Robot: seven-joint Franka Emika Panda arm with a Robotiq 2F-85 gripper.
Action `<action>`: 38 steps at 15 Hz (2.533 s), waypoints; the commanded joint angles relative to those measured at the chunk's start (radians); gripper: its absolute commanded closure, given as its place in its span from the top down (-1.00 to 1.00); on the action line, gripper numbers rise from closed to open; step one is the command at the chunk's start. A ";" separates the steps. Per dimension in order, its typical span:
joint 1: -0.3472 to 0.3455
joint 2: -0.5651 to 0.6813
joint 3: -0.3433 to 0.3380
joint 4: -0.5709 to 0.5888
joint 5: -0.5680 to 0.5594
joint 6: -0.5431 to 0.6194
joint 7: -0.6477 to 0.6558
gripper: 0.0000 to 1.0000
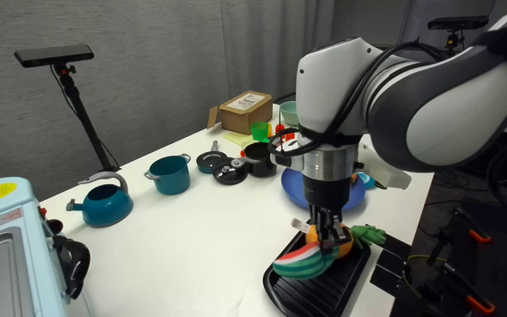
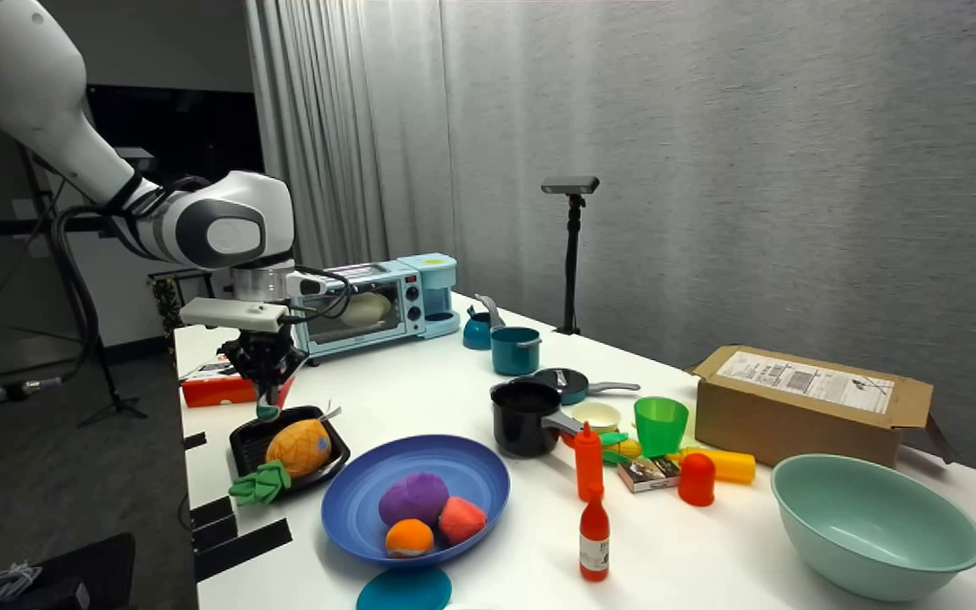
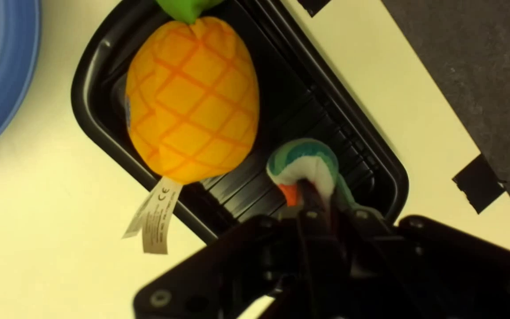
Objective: Put the pineapple and watermelon plushies on the black plate, then put the purple and strawberry plushies in the black pot, then the orange plushie on the white plate
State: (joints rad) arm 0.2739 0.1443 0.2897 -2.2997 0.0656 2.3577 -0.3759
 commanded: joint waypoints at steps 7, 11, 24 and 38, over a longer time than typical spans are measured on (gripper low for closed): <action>-0.010 0.038 -0.004 0.050 -0.069 -0.008 0.058 0.27; -0.039 -0.013 -0.047 0.087 -0.070 -0.026 0.144 0.87; -0.189 -0.065 -0.245 0.280 -0.157 -0.216 0.526 1.00; -0.196 -0.013 -0.247 0.286 -0.149 -0.207 0.531 1.00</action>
State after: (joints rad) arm 0.0861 0.0827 0.0415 -2.0400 -0.0809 2.1725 0.1322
